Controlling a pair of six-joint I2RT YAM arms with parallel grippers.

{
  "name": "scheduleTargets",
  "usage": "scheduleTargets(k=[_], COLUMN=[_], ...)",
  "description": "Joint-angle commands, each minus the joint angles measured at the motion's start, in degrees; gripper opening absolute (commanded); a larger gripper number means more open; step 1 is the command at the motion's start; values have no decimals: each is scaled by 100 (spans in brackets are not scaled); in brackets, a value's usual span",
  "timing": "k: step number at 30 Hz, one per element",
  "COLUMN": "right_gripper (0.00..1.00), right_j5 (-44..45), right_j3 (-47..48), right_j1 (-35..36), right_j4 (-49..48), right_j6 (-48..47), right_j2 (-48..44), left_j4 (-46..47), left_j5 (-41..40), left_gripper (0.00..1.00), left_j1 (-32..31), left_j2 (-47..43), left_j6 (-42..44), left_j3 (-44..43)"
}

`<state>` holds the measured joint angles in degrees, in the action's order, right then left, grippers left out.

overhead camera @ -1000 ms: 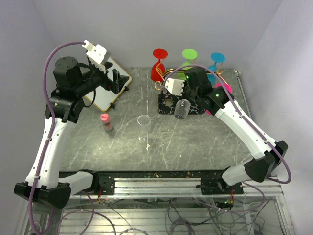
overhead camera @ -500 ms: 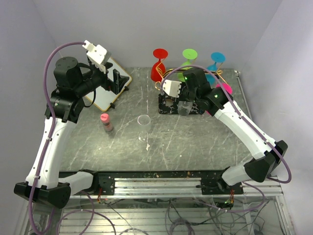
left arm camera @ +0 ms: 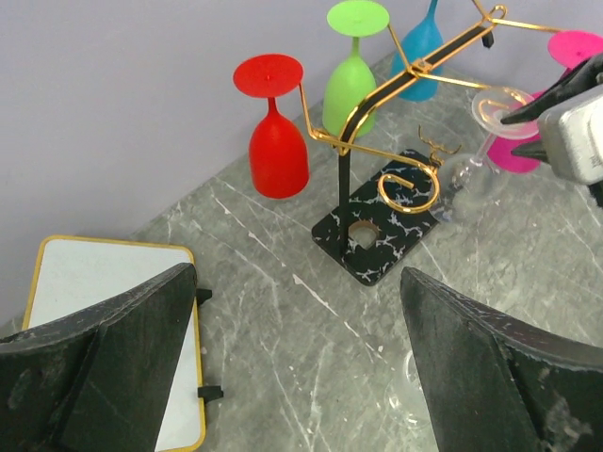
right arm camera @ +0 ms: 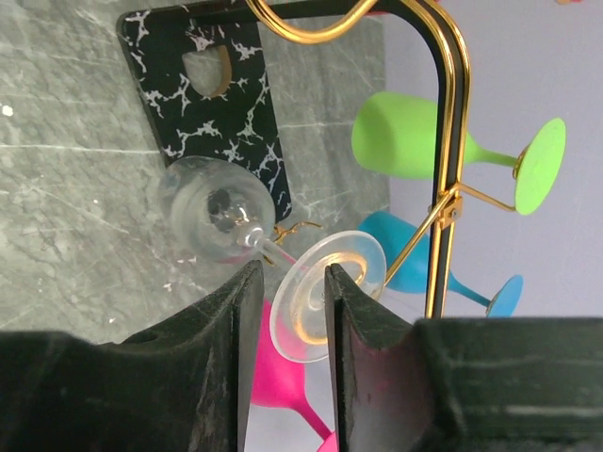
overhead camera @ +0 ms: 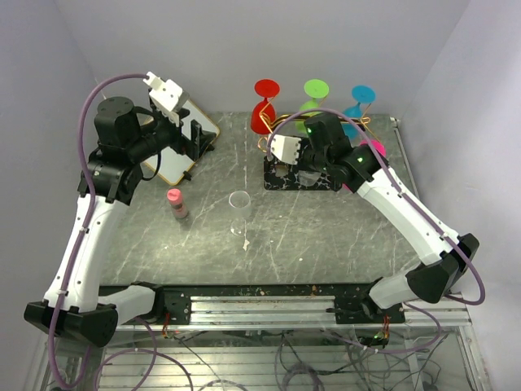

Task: Place the wine glass upside down on the wine glass rack

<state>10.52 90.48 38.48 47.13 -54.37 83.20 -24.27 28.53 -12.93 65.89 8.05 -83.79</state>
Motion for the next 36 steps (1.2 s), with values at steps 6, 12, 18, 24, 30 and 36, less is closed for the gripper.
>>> scheduleTargets(k=[6,12,18,24,30,36], right_gripper=[50,59,62,64,64,65], right_j5=[-1045,-2148,-3139,-3259,-3397,-3528], right_j3=[519,1173,1713,1685,1377,1070], right_j1=[28,19,-81,-325,-623,-886], right_j4=[391,867,1173,1018,846,706], right_j6=[225,431,626,782,834,840], right_j2=[-49,-39,-15,-109,-376,-678], left_j4=[-631,-1277,-1436,-1580,-1558,-1711], left_j5=[1040,1104,620,285,-168,-482], left_gripper=[98,96,93,86,78,71], left_j1=[-7,-598,-1079,-1438,-1634,-1817], left_j2=[38,109,341,779,1237,1671], left_j6=[1038,1921,2419,2629,2643,2717], left_j3=[346,766,1082,1035,917,715])
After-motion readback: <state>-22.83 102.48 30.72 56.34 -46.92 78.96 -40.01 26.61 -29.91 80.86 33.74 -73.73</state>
